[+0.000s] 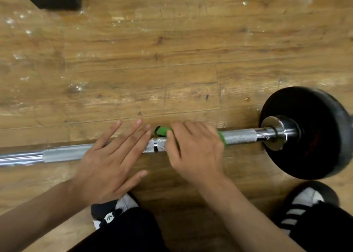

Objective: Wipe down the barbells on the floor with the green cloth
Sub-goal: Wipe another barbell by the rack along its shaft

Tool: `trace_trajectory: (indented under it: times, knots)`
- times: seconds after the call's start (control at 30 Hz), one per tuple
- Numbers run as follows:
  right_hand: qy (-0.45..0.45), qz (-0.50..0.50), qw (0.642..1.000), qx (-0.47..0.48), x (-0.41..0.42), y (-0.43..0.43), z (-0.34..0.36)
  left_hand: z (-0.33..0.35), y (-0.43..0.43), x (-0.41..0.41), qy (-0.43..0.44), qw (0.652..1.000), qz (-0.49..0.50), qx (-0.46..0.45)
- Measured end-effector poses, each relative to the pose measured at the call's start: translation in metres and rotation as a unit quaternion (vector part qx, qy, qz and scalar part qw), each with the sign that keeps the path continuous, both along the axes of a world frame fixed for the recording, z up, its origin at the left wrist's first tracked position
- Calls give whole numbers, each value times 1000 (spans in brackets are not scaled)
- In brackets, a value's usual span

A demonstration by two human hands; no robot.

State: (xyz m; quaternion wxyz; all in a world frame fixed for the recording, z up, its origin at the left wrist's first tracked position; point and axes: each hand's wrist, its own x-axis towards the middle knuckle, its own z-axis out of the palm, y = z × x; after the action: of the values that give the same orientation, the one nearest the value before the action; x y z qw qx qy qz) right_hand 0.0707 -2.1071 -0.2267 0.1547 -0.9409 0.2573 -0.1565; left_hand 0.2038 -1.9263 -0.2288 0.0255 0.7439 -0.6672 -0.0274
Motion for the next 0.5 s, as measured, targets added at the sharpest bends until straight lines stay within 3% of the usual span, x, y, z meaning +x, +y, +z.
trace_trajectory:
  times: [0.13,0.23,0.4,0.5]
  knots:
    - [-1,-172,985,-13,-35,-58,-2,-3,-5,2,-10,1000,11,-24]
    - [15,-253,967,12,-11,-33,-3,-4,-10,5,-17,999,15,-33]
    - [-2,-5,1000,20,14,-9,0,-5,-18,21,-26,999,1,-27]
    - [-25,-19,999,-16,-12,-51,-8,-7,-26,33,-42,999,2,-32]
